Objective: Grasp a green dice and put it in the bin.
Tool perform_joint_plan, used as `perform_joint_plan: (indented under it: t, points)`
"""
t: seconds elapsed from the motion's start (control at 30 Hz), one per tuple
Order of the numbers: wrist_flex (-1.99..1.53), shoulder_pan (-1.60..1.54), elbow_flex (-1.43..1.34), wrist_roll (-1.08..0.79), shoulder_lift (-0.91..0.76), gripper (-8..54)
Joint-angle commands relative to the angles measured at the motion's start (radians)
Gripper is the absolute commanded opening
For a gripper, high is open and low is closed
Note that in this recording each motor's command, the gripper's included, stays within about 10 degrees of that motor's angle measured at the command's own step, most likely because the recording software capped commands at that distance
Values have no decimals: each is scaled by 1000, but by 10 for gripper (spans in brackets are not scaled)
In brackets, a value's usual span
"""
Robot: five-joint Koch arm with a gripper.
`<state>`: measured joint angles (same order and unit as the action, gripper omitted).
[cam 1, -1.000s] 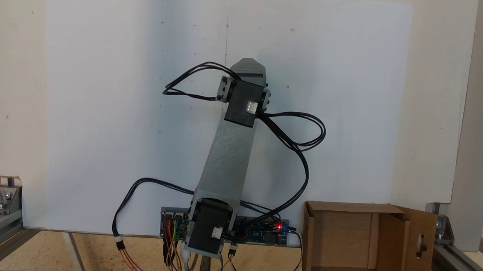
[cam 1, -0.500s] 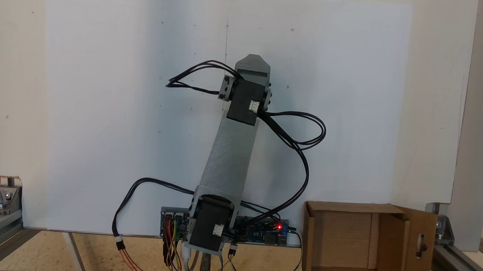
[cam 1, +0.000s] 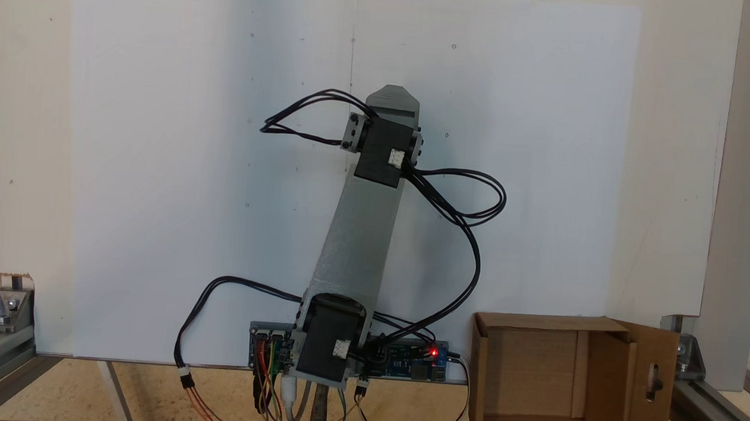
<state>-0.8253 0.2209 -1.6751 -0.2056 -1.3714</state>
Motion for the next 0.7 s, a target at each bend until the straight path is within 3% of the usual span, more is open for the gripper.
perform_joint_plan:
  t: [0.0,0.67]
  points:
    - [2,2,15,-75,2,427]
    - [38,49,15,-104,69,426]
